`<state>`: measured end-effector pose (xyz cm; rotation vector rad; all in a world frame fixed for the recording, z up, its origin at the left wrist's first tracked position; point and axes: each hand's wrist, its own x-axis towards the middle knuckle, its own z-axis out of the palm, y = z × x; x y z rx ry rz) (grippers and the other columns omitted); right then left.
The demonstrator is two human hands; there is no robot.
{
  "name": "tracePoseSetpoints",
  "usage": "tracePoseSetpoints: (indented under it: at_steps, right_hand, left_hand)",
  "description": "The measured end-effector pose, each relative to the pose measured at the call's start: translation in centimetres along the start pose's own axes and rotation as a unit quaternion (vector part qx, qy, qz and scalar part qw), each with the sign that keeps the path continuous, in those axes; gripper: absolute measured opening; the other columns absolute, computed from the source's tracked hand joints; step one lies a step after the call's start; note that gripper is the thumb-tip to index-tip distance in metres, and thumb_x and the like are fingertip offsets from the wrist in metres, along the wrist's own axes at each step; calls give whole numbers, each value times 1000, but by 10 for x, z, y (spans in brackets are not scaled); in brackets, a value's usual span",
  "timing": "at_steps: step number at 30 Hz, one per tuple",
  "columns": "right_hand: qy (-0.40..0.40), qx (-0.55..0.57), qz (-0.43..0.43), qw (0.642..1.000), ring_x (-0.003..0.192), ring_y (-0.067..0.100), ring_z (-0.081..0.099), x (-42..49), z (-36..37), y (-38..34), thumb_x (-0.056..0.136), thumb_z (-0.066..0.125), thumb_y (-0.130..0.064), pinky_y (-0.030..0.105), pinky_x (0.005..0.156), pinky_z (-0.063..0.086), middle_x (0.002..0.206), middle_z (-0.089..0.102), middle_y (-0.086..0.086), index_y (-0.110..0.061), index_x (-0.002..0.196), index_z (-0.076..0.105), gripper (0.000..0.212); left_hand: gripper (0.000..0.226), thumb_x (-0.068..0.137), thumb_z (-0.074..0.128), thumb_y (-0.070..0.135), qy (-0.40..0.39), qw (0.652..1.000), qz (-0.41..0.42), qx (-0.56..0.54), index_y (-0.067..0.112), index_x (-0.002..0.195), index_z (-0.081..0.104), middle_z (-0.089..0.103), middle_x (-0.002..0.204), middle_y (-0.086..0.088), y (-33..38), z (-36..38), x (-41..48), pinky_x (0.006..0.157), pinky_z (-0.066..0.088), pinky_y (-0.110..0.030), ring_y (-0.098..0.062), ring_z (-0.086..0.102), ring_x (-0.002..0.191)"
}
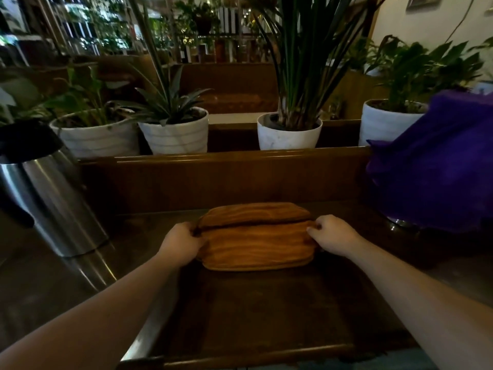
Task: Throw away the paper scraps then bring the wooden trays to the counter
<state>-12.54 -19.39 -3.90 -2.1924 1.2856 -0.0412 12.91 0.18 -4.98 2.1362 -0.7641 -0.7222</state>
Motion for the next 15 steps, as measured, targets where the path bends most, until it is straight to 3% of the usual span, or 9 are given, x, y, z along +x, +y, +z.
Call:
tracePoseSetpoints:
  at_steps: [5,12,14,15]
  right_hand:
    - [-29,-43,-8,999,85,25,69,13,-3,2,96,48,-35,39,72,56,95,68,12,-17,88,62,25]
    - [-62,-129,-32,989,80,18,65,27,-14,4,94,49,-39,31,65,51,87,62,1,-20,90,63,24]
    - [-36,-182,-71,980,87,17,63,23,-21,-2,93,49,-44,34,75,55,101,62,2,-21,99,61,27]
    - [-11,-205,-100,974,97,19,61,22,-25,-6,92,48,-46,37,82,54,114,60,3,-21,114,58,35]
  left_hand:
    - [24,89,60,15,3,1000,1,24,14,113,57,66,96,-5,1,3,3,65,52,-26,-17,66,83]
    - [18,88,59,26,-21,985,28,171,26,106,59,64,96,3,11,1,7,60,46,-19,-8,62,82]
    - [27,87,59,32,-16,972,59,228,28,113,57,63,93,8,23,1,4,58,45,-17,-5,62,80]
    - [33,88,58,35,3,962,93,257,28,119,54,64,98,8,29,1,3,61,49,-17,-5,63,84]
